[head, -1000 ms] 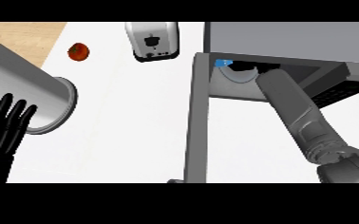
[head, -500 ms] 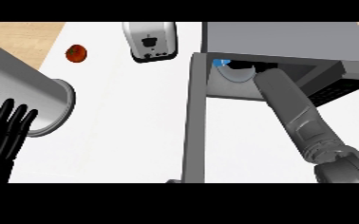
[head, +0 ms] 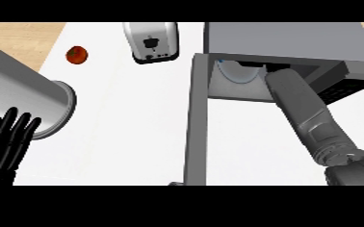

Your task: Pick up the milk, place it into the microwave and close the microwave

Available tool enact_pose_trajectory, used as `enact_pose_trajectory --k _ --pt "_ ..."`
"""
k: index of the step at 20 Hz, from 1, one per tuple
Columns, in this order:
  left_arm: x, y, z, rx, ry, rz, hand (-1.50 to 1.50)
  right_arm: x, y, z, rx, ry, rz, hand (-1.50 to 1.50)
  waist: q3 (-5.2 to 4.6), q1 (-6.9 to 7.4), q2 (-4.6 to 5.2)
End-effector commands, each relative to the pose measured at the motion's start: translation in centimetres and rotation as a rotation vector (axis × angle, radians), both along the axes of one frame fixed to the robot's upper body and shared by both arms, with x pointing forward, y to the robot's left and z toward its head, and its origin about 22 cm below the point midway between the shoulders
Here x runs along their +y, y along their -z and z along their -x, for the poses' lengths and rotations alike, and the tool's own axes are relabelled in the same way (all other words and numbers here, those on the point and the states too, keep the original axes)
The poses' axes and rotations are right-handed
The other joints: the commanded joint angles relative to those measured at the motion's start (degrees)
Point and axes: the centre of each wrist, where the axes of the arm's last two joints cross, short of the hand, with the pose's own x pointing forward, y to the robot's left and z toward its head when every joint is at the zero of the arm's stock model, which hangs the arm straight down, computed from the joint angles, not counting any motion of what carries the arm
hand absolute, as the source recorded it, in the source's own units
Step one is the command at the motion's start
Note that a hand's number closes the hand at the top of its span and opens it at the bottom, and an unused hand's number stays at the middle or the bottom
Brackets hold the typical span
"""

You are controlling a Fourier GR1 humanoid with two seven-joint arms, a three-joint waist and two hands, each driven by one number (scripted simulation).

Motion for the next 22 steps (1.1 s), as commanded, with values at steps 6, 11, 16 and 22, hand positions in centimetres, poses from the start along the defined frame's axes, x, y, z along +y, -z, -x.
enact_pose_trajectory --k 6,11,16,22 --pt "-0.3 0.3 -0.3 0.013 -0.030 0.002 -1.50 -2.8 0.2 0.4 -0.073 0.021 -0.034 -1.50 -0.14 -1.76 -0.75" --pt "0.5 0.6 0.1 0.019 -0.016 -0.009 -1.50 -4.7 -0.8 0.2 -0.045 -0.079 -0.152 -1.50 -0.15 -1.61 -0.77" --pt "-1.0 0.7 0.1 0.020 -0.020 0.016 -1.50 -5.0 0.0 0.7 -0.030 -0.126 -0.242 -1.50 -0.19 -2.70 -1.21" --pt "-1.6 0.4 0.8 0.030 -0.012 0.047 -1.50 -4.1 3.5 2.7 0.008 -0.154 -0.312 -1.50 -0.24 -4.11 -1.86"
